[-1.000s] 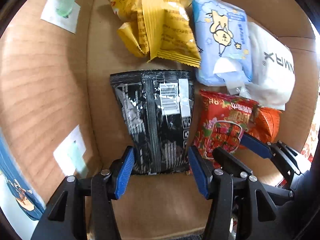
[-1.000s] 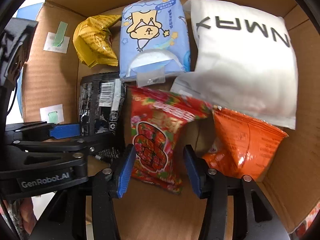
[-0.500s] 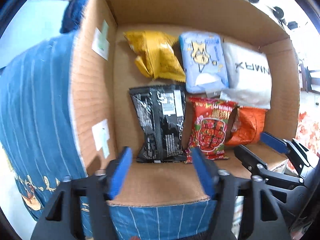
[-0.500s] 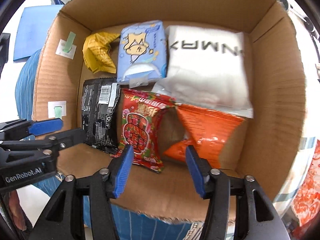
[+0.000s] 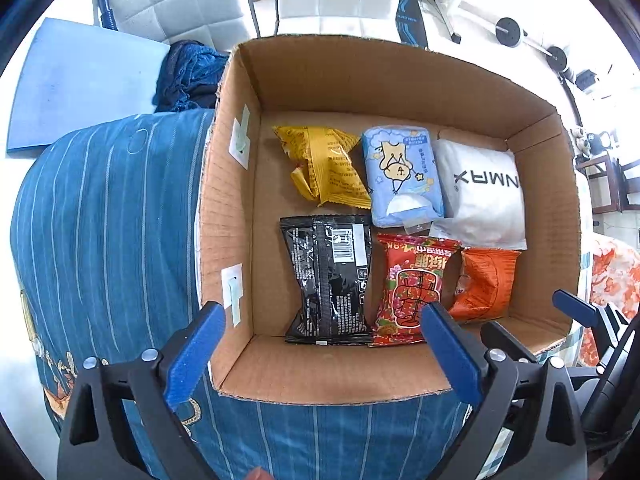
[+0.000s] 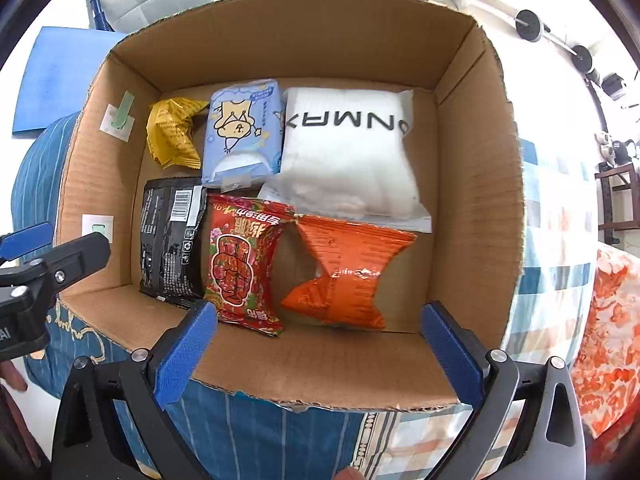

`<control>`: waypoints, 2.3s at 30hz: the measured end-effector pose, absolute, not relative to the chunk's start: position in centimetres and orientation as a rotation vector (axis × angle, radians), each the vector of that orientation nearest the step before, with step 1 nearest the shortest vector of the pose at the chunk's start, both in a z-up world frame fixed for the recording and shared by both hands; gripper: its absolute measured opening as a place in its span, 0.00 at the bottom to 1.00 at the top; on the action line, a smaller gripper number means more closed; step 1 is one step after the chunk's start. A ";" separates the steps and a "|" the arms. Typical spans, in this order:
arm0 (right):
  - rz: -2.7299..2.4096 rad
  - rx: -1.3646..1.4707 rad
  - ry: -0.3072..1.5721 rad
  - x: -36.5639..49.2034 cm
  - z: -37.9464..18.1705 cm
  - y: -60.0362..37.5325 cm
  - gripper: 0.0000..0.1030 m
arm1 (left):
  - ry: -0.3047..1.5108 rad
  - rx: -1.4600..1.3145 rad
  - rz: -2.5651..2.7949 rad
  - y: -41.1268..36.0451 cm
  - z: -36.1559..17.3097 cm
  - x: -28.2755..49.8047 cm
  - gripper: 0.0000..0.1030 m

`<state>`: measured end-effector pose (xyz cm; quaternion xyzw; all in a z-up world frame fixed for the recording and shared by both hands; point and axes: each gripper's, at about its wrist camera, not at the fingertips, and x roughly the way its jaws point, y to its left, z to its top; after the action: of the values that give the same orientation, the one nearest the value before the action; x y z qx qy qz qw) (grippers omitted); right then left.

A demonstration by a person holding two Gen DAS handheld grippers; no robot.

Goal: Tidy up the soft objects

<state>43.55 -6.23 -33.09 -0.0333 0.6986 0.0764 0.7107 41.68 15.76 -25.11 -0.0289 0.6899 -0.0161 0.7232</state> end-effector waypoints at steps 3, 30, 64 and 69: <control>0.158 -0.065 1.532 43.4 -32.5 -6.7 1.00 | 1.508 -0.062 -0.034 15.7 -24.2 41.0 0.97; 0.192 -0.010 1.187 29.2 -11.2 -11.7 1.00 | 1.098 -0.038 -0.018 14.3 -3.5 24.3 0.97; 0.154 -0.002 0.996 20.5 0.8 -13.4 1.00 | 0.946 -0.043 -0.009 14.0 4.3 17.6 0.97; 0.151 -0.009 0.978 20.9 1.1 -13.0 1.00 | 0.945 -0.045 -0.009 14.1 4.3 17.7 0.97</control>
<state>20.91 -13.02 1.09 -0.0045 0.4692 0.0727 0.8801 17.67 14.05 4.32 -0.0217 0.4550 -0.0043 0.8902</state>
